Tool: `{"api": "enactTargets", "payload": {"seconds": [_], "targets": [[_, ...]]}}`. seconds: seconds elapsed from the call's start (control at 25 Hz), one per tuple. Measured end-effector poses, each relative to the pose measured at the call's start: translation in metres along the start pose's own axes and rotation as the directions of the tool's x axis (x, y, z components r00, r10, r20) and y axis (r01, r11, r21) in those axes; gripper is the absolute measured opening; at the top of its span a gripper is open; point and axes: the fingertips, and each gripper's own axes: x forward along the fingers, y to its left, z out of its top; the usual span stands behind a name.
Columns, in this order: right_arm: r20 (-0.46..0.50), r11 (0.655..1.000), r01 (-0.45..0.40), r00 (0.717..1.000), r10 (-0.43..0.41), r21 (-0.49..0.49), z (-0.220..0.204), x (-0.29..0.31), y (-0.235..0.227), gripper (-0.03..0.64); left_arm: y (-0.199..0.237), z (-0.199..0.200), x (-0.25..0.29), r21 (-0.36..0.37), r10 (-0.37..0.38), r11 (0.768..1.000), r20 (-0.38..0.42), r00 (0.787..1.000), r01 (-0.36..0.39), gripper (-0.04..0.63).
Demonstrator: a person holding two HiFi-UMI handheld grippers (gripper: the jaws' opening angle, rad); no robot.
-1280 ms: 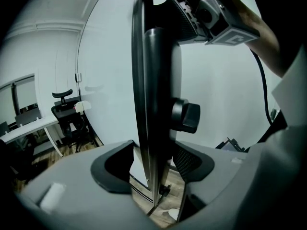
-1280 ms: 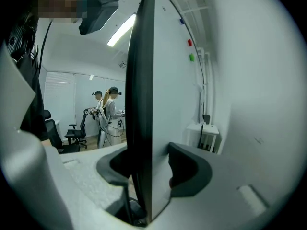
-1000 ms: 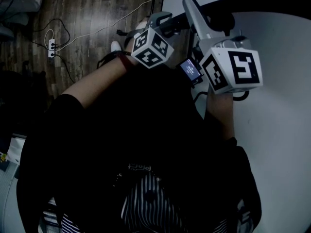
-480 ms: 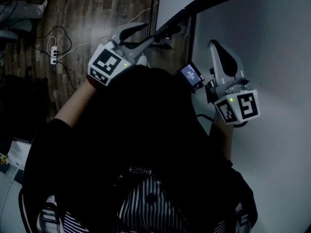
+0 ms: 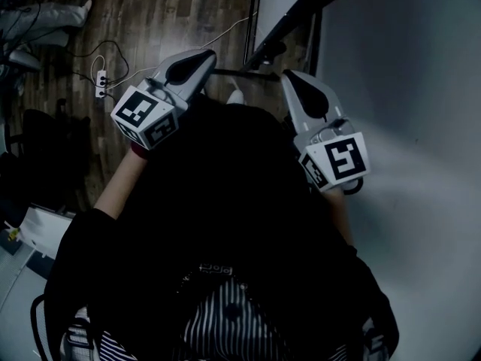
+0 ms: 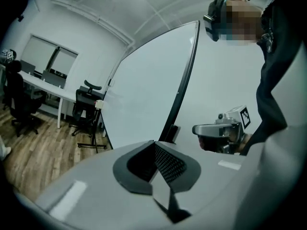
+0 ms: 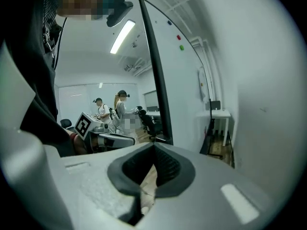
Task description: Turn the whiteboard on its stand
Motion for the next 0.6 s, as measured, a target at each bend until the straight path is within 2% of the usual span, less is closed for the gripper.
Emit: {"api": "enactTargets", "payload": {"seconds": [0.24,0.32,0.4,0.6], "targets": [[-0.029,1.000,-0.002,1.000,0.001,-0.031,-0.014,0.009,-0.007,0.000,0.007,-0.001,-0.003,0.019,0.043,0.999,-0.005,0.999,-0.043,0.006],[-0.036,1.000,0.008,0.999,-0.008,-0.024,-0.023,0.014,-0.018,0.000,0.007,-0.003,-0.004,0.049,0.045,0.998,-0.021,0.999,-0.044,0.006],[-0.027,1.000,0.023,0.999,-0.023,-0.018,-0.028,0.018,-0.030,0.000,0.010,-0.011,-0.003,0.069,0.051,0.996,-0.039,0.998,-0.049,0.006],[0.013,0.999,0.035,0.999,-0.034,-0.024,-0.031,0.029,-0.038,0.000,0.024,-0.035,-0.006,0.061,0.082,0.995,-0.055,0.995,-0.079,0.006]]}}
